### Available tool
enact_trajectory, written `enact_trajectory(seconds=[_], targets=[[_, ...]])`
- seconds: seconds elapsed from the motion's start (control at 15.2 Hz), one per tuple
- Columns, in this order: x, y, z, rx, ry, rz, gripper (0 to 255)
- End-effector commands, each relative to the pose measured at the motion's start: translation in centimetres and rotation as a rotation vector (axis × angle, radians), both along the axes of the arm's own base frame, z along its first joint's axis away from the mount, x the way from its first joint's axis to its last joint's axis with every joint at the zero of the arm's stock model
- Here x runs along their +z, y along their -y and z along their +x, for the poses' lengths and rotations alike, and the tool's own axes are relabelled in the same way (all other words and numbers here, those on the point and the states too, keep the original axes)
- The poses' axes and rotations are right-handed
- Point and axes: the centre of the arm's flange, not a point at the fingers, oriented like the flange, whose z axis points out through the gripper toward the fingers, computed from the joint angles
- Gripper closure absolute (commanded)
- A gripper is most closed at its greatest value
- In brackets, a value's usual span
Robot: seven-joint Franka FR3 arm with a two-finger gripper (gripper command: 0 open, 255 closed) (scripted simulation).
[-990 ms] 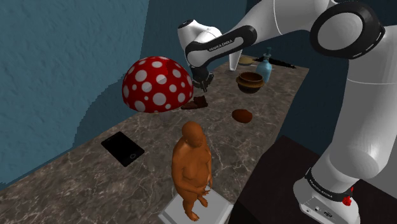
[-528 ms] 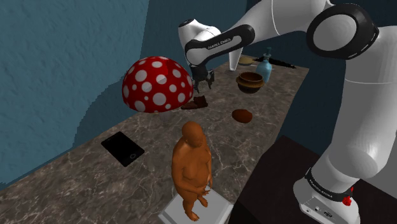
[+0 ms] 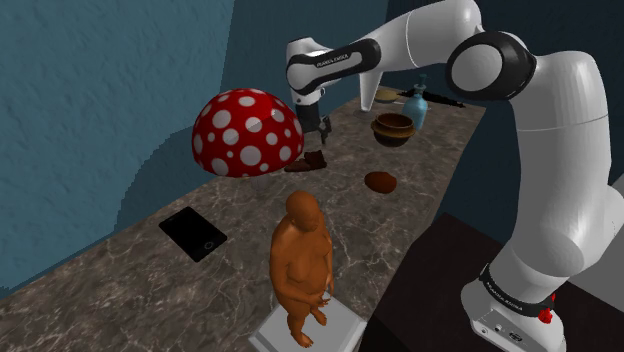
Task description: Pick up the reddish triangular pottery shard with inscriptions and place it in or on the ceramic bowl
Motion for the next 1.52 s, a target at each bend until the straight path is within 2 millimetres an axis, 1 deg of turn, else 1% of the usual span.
enact_trajectory(seconds=[0.0,0.07,0.59,0.66,1.25,1.45], targets=[[-1.0,0.0,-0.2,0.001,0.0,0.002,0],[-1.9,0.0,-0.3,0.001,0.0,0.002,0],[-1.8,0.0,-0.3,0.001,0.0,0.002,0],[-1.8,0.0,-0.3,0.001,0.0,0.002,255],[-1.9,0.0,-0.3,0.001,0.0,0.002,255],[-0.3,0.0,-0.3,0.001,0.0,0.002,255]])
